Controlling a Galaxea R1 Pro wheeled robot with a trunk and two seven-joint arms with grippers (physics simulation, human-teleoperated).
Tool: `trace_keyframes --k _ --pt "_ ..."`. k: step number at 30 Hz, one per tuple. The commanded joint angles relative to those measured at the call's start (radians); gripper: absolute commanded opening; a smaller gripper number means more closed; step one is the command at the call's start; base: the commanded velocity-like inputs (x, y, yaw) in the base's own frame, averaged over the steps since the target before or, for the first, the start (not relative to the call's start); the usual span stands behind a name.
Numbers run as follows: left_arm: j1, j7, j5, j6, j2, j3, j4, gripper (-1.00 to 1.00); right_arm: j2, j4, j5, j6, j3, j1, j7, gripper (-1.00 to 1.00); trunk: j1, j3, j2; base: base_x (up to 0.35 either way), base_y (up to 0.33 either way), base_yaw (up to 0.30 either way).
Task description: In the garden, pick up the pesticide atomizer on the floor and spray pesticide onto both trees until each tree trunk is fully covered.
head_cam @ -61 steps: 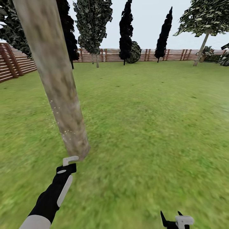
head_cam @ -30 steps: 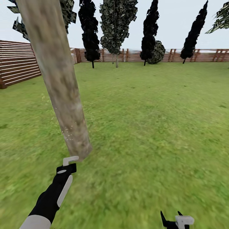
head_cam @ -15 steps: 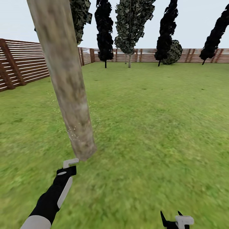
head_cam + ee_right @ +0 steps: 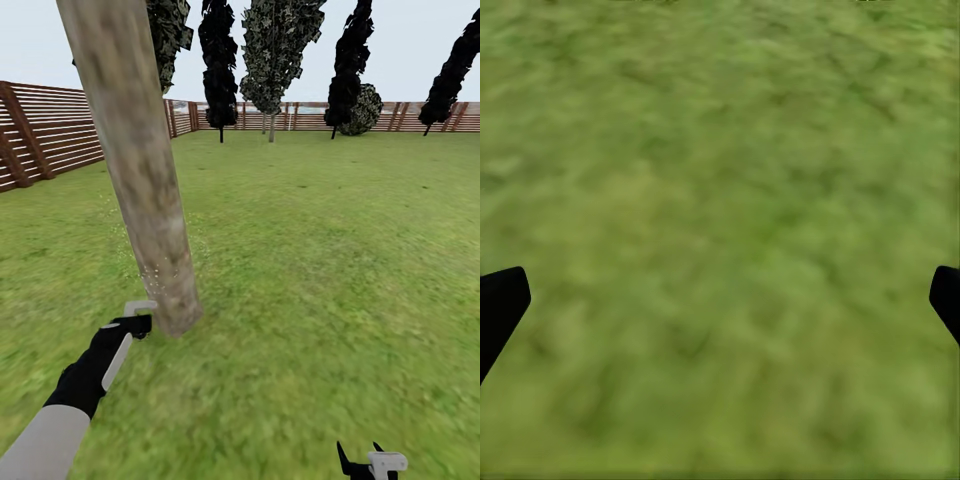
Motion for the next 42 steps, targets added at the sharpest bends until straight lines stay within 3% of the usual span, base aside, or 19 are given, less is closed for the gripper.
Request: trace_keyframes --k 1,3,6,10,12,15,19,20,23,29,32,37,42 --pt "-0.011 -0.005 0.002 0.001 0.000 -0.001 -0.004 -1.00 0.000 0.000 0.000 0.000 0.000 0.000 0.000 1.00 0.000 0.000 0.000 0.000 0.000 0.000" --pt "-0.021 -0.008 0.003 0.015 -0.005 -0.004 -0.010 -1.00 0.000 0.000 0.000 0.000 0.000 0.000 0.000 1.00 0.000 0.000 0.000 0.000 0.000 0.000" --pt "-0.048 -0.010 0.005 0.101 -0.010 -0.007 -0.018 -1.00 0.000 0.000 0.000 0.000 0.000 0.000 0.000 1.00 0.000 0.000 0.000 -0.017 0.000 0.000" --pt "-0.053 -0.011 0.005 0.108 -0.003 -0.008 -0.023 -1.00 0.000 0.001 0.000 0.000 0.000 0.000 0.000 1.00 0.000 0.000 0.000 -0.264 0.000 0.000" --pt "-0.063 -0.011 0.005 0.109 -0.011 -0.008 -0.041 -1.00 0.000 0.001 0.000 0.000 0.000 0.000 0.000 1.00 0.000 0.000 0.000 -0.133 0.000 0.000" --pt "-0.132 -0.011 0.006 0.173 -0.015 -0.008 -0.059 -1.00 0.000 0.000 0.000 0.000 0.000 0.000 0.000 1.00 0.000 0.000 0.000 -0.009 0.000 0.000" --pt "-0.164 -0.014 0.006 0.189 0.012 0.000 -0.051 -1.00 0.000 0.001 0.000 0.000 0.000 0.000 0.000 1.00 0.000 0.000 0.000 0.000 0.000 0.000" --pt "-0.173 -0.033 0.007 0.191 0.029 0.001 -0.051 -1.00 0.000 0.001 0.000 0.000 0.000 0.000 0.000 1.00 0.000 0.000 0.000 0.000 0.000 0.000" --pt "-0.182 -0.054 0.008 0.224 0.021 -0.003 -0.067 -1.00 0.000 0.001 0.001 0.000 0.000 0.000 0.000 1.00 0.000 0.000 0.000 0.000 0.000 0.000" --pt "-0.197 -0.062 0.010 0.254 0.040 0.003 -0.081 -1.00 0.000 0.001 0.001 0.000 0.000 0.000 0.000 1.00 0.000 0.000 0.000 0.000 0.000 0.000" --pt "-0.197 -0.102 0.011 0.310 0.015 -0.007 -0.089 -1.00 0.000 0.001 0.001 0.000 0.000 0.000 0.000 1.00 0.000 0.000 0.000 0.000 0.000 0.000" --pt "-0.196 -0.125 0.011 0.383 0.010 -0.008 -0.177 -1.00 0.000 0.001 0.002 0.000 0.001 0.000 0.000 1.00 0.000 0.000 0.000 0.000 0.000 0.000" --pt "-0.195 -0.124 0.010 0.398 0.011 -0.008 -0.192 -1.00 0.000 0.002 0.002 0.000 0.001 0.000 0.000 1.00 0.000 0.000 0.000 -0.130 0.000 0.000"
